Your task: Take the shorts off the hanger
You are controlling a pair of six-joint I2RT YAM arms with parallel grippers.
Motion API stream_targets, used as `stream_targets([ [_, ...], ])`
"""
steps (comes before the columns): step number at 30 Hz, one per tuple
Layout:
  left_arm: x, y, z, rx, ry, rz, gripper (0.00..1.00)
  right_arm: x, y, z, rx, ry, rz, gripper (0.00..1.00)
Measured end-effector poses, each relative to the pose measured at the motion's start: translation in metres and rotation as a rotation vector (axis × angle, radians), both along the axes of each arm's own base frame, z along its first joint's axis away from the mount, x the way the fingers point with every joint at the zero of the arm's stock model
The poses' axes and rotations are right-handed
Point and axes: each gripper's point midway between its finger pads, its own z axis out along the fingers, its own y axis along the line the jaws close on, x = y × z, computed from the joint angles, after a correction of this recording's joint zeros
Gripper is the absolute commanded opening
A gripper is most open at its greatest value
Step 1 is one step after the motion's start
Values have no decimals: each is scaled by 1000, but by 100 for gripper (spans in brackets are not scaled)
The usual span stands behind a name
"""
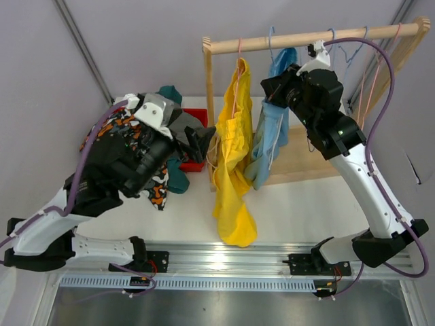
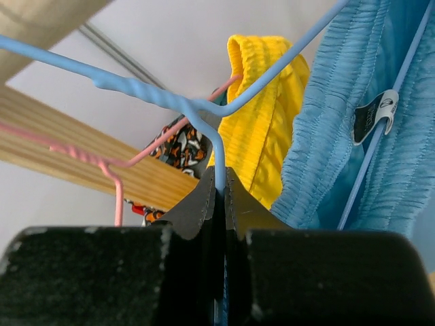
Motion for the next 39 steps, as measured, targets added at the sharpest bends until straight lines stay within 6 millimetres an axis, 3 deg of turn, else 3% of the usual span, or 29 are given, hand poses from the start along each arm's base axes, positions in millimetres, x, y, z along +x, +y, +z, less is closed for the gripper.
stream_targets([
  [3,-18,-14,7,-20,-17,-130,99,5,-12,3,5,-6,-32,0],
  [9,-52,-88,-12,39,-9,-384,99,-4,-27,20,22,-28,-52,0],
  [12,-58,-130,-42,106,21,-462,99,-18,-32,43,55,-72,-41,0],
  [14,-60,-146,-60,145,39,-490,99,-25,-35,52,70,-90,-36,0],
  [18,-60,-163,-83,182,58,-513,99,-42,-42,67,104,-111,-24,0],
  [28,-57,-173,-89,149,41,-505,99,-62,-44,66,164,-85,4,0],
  [30,-56,-175,-93,150,41,-504,95,-68,-46,66,185,-81,13,0],
  [34,-53,-182,-96,142,43,-495,63,-78,-47,73,223,-84,28,0],
  [39,-50,-189,-104,147,46,-486,42,-84,-48,76,244,-80,37,0],
])
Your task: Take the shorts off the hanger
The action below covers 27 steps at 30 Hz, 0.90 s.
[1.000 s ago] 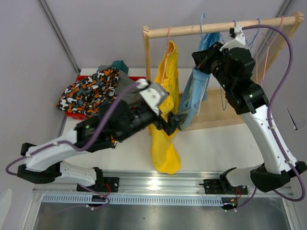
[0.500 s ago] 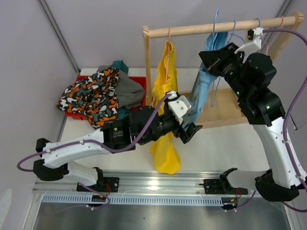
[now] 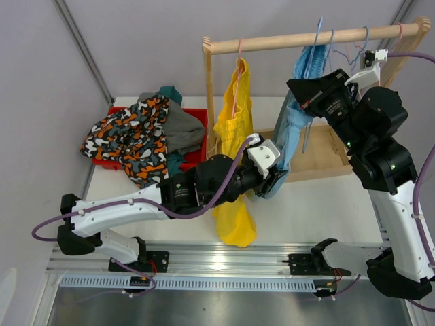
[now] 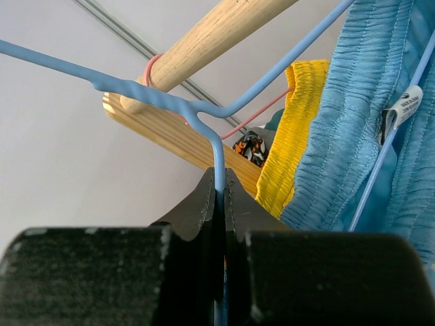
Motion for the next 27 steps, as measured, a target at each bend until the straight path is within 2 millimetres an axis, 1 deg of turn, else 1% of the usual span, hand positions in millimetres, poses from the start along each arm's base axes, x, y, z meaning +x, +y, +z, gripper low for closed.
stream_targets([
  [1,0,-1,-1,-1,2,0,35,-1,0,0,3,2,0,0],
  [3,0,-2,-1,-9,6,0,25,-1,0,-1,6,6,1,0],
  [4,0,-2,0,-14,6,0,14,-1,0,-2,8,9,1,0],
  [6,-1,-3,-1,-19,10,-2,0,-1,0,-5,9,16,1,0],
  [9,-4,-1,-7,-10,11,-8,0,-2,-1,-12,7,30,0,0],
  [13,-18,8,-12,-16,21,-21,0,2,-5,-15,5,38,-14,0],
  [16,-45,16,-14,-31,21,-40,0,9,-13,-17,5,47,-27,0],
  [20,-87,20,-19,-52,30,-70,0,26,-25,-19,14,85,-35,0],
  [22,-103,20,-28,-49,41,-69,0,34,-30,-22,26,113,-31,0],
  [24,-115,18,-44,-24,53,-65,0,41,-35,-23,42,133,-29,0],
  [27,-121,11,-68,12,72,-47,0,44,-40,-28,59,168,-20,0],
])
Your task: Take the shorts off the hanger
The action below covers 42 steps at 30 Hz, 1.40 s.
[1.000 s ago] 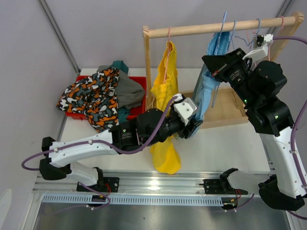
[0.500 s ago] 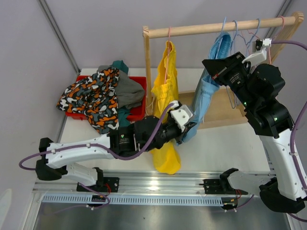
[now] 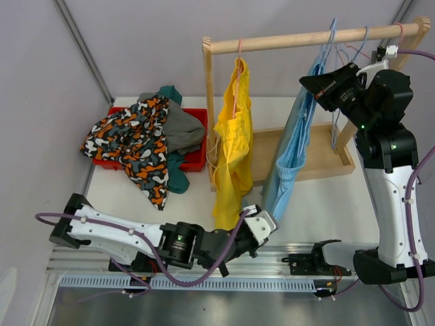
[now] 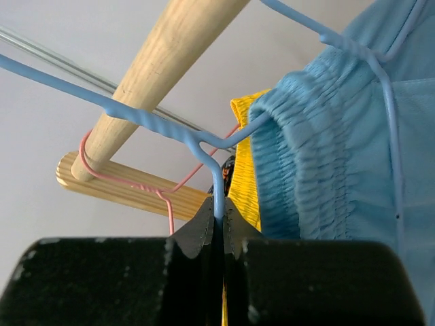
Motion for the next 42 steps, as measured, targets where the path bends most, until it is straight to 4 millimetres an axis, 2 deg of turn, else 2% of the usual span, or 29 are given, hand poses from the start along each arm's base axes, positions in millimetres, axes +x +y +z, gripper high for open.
stream_targets([
  [4,0,-12,-27,49,1,23,0,-5,-1,-3,14,21,15,0],
  [6,1,-18,-34,66,-3,30,0,-10,-1,-7,18,28,24,0],
  [9,12,-29,-38,93,-6,55,0,-23,-1,-17,34,39,39,0],
  [13,52,-40,-30,110,1,130,0,-55,-3,-37,51,55,61,0],
  [15,84,-39,-19,106,8,193,0,-75,-3,-39,56,58,80,0],
  [20,158,-27,4,84,29,338,0,-119,1,-27,81,27,148,0],
  [22,179,-20,6,86,33,382,0,-136,4,-15,97,8,189,0],
  [24,191,-14,0,107,38,411,0,-145,7,-1,110,-19,220,0],
  [27,189,-13,-16,139,61,404,0,-160,16,23,153,-57,296,0],
  [30,182,-9,-42,184,91,393,0,-169,28,39,232,-56,401,0],
  [33,174,0,-67,235,123,388,0,-163,34,44,268,-24,442,0],
  [35,165,8,-74,250,137,377,0,-153,37,46,269,-14,453,0],
  [38,134,11,-61,227,131,332,0,-130,42,42,261,8,466,0],
  [42,78,10,-34,186,104,248,0,-84,47,36,240,41,459,0],
])
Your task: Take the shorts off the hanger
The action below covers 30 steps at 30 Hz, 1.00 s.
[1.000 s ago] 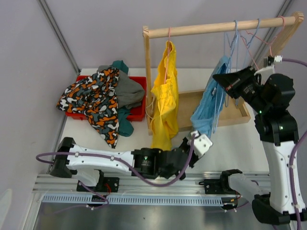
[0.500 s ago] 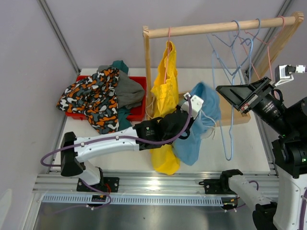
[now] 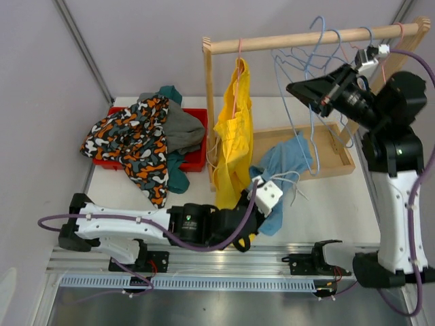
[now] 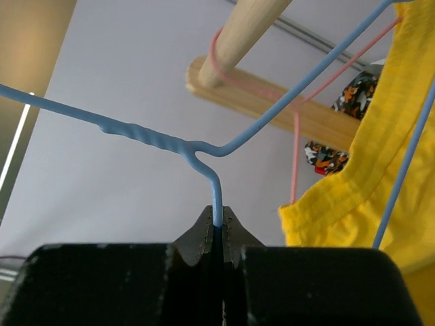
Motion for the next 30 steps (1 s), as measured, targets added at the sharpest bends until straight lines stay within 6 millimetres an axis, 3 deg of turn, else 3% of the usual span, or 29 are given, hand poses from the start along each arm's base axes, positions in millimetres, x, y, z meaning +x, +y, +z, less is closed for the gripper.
stream_targets([
  [2,-26,-1,12,-13,-2,-35,0,28,2,-6,-18,14,-9,0],
  [6,-68,5,27,-8,-4,-87,0,82,2,-36,-47,95,-31,0],
  [9,-90,16,42,15,-18,-104,0,109,2,-56,-64,141,-42,0],
  [13,-108,23,80,19,-50,-85,0,119,1,-66,-81,141,-59,0],
  [18,-111,35,138,-19,-117,-49,0,105,-3,-84,-95,143,-71,1],
  [20,-105,45,159,-32,-160,-38,0,96,-5,-86,-101,126,-76,19],
  [21,-102,49,168,-42,-177,-29,0,91,-7,-87,-102,117,-82,54],
  [24,-85,68,198,-44,-279,7,0,70,-11,-94,-129,102,-83,95],
  [25,-79,75,209,-40,-320,28,0,63,-12,-96,-140,100,-82,99],
  [30,-47,120,268,-58,-489,188,0,46,-26,-103,-198,79,-105,99],
])
